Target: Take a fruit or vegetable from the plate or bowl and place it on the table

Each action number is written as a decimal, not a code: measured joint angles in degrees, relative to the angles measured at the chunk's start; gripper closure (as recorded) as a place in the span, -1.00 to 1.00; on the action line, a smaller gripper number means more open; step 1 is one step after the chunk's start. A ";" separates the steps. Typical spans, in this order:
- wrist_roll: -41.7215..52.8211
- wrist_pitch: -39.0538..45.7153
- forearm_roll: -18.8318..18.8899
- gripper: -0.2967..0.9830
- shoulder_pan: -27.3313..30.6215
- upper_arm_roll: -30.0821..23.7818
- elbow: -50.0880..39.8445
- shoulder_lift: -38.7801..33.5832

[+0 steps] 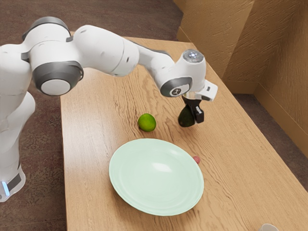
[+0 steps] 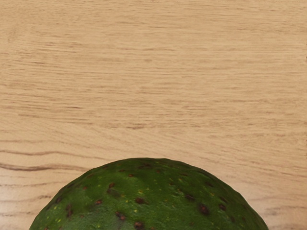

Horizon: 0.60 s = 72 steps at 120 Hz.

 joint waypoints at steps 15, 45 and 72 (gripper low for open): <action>0.07 -12.20 0.52 -0.41 0.21 0.01 14.24 -0.67; 0.20 -27.75 0.02 -0.49 3.76 -1.05 13.79 -4.07; -0.87 -48.98 0.26 -0.50 -1.59 -0.86 31.77 2.59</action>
